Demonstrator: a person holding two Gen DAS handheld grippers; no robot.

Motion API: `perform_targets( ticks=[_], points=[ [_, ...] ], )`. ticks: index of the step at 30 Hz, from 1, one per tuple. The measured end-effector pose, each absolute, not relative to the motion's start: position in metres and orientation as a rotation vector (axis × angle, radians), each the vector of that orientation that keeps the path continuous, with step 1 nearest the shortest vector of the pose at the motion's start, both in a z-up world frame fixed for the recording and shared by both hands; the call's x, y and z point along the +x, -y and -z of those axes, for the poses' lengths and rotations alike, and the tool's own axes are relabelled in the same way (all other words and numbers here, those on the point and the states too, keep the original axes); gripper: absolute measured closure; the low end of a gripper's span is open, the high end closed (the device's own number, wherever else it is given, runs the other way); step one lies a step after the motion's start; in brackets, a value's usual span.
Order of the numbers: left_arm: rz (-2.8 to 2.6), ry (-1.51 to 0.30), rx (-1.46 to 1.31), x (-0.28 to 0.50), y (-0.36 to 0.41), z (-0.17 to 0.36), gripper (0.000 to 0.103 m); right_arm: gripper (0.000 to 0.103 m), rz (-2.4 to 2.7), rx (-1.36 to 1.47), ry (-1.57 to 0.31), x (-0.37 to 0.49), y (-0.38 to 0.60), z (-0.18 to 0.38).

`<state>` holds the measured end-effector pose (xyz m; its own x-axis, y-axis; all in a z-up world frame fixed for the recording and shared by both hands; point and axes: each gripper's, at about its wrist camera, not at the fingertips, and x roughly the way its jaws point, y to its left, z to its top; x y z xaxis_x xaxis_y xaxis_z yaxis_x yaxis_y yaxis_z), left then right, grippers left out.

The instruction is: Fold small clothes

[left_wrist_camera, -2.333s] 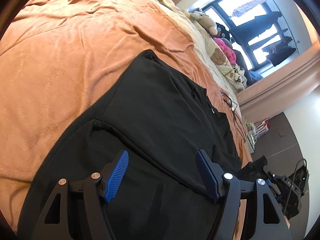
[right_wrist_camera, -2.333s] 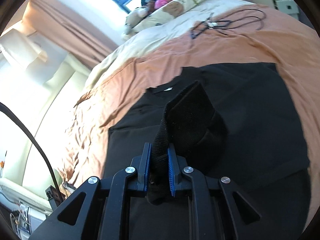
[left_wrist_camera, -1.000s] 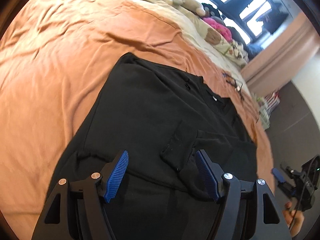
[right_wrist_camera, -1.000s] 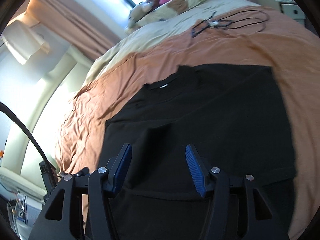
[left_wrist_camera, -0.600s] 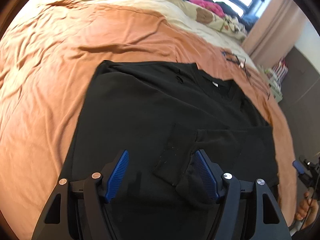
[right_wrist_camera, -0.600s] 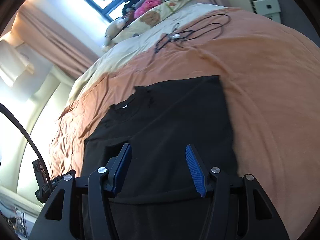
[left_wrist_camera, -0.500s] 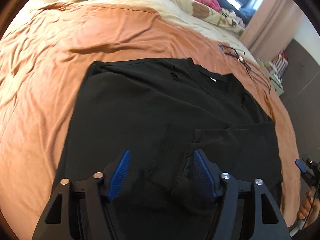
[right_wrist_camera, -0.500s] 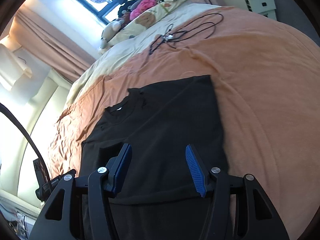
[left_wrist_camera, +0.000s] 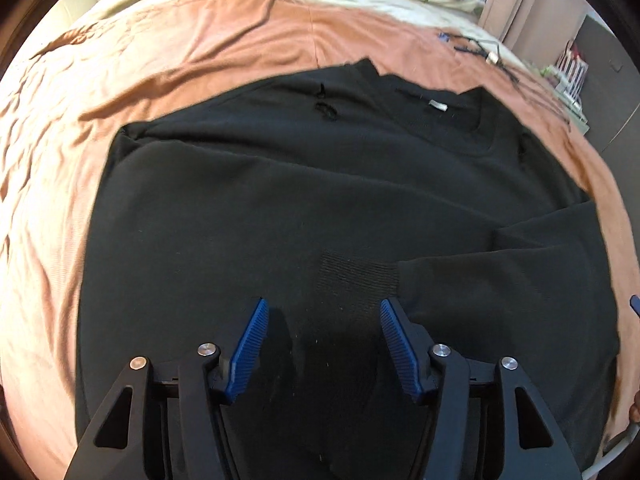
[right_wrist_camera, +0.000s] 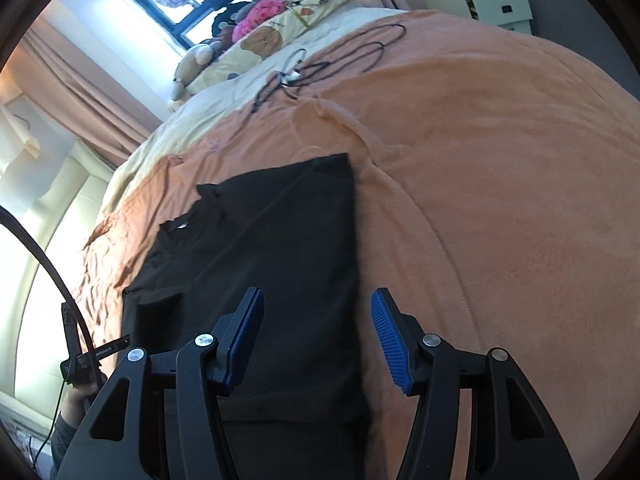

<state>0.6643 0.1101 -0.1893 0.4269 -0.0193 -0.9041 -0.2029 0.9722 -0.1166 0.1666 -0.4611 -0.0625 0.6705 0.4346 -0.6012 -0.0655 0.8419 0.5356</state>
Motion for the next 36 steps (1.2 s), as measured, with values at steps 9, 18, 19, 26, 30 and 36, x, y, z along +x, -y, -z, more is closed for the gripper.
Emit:
perform_targets(
  ticks=[9,18,19,26,30,36],
  points=[
    [-0.014,-1.135,-0.203,0.671,-0.099,0.197,0.095,0.049,-0.301,0.540,-0.825,0.174,0.460,0.077],
    [-0.068,-0.992,-0.210,0.645,-0.120,0.148,0.097,0.049,-0.286,0.505,-0.805,0.173,0.462,0.066],
    [-0.082,-0.976,-0.213,0.643,-0.125,0.142,0.097,0.049,-0.280,0.496,-0.803,0.175,0.460,0.065],
    [-0.168,-0.930,-0.222,0.629,-0.157,0.122,0.097,0.049,-0.249,0.457,-0.815,0.195,0.458,0.064],
    [-0.209,-0.935,-0.224,0.622,-0.169,0.127,0.097,0.049,-0.236,0.444,-0.843,0.211,0.453,0.068],
    [-0.187,-1.028,-0.225,0.615,-0.176,0.157,0.097,0.049,-0.263,0.429,-0.866,0.229,0.440,0.070]
  ],
)
